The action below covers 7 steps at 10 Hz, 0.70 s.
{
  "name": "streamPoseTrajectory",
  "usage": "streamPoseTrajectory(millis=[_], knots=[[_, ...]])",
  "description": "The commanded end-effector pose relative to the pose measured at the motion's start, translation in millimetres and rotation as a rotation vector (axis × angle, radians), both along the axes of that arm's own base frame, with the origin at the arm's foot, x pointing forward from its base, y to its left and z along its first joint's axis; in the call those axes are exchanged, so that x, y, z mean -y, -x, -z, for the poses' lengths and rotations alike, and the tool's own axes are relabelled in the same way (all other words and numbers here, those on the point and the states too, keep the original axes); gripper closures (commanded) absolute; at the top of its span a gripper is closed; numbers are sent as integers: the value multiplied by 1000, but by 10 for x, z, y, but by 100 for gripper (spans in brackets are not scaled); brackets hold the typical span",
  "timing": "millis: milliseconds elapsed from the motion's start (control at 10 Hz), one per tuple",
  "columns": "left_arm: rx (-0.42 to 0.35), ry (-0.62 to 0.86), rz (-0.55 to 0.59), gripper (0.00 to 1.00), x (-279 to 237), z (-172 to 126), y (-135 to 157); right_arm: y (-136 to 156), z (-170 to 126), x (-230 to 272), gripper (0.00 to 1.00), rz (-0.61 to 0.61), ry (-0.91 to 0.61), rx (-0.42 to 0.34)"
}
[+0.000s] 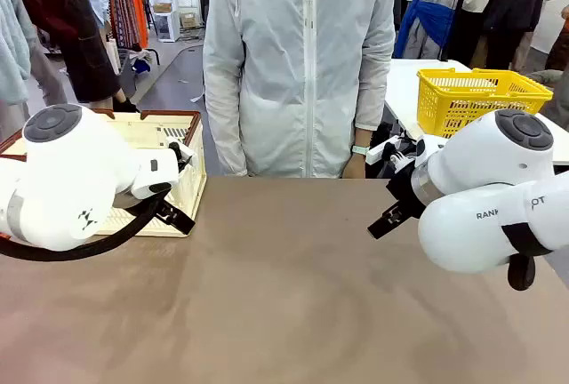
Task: Place the drinks into the Shopping basket.
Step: Pick up one drink and place it into the Shopping basket.
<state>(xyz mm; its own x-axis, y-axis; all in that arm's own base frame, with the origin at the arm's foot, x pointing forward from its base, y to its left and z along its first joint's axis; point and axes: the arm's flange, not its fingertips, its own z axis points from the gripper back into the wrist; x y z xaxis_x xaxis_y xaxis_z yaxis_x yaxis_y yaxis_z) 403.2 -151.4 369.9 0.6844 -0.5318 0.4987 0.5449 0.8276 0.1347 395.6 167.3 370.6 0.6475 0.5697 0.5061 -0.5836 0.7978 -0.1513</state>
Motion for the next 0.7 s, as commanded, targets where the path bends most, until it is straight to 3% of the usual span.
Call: streamPoseTrajectory(millis=[0,600], knots=[[0,0,0,0,0,-2,0,0,0,0,0,0,0,0],[0,0,0,0,0,-2,0,0,0,0,0,0,0,0]])
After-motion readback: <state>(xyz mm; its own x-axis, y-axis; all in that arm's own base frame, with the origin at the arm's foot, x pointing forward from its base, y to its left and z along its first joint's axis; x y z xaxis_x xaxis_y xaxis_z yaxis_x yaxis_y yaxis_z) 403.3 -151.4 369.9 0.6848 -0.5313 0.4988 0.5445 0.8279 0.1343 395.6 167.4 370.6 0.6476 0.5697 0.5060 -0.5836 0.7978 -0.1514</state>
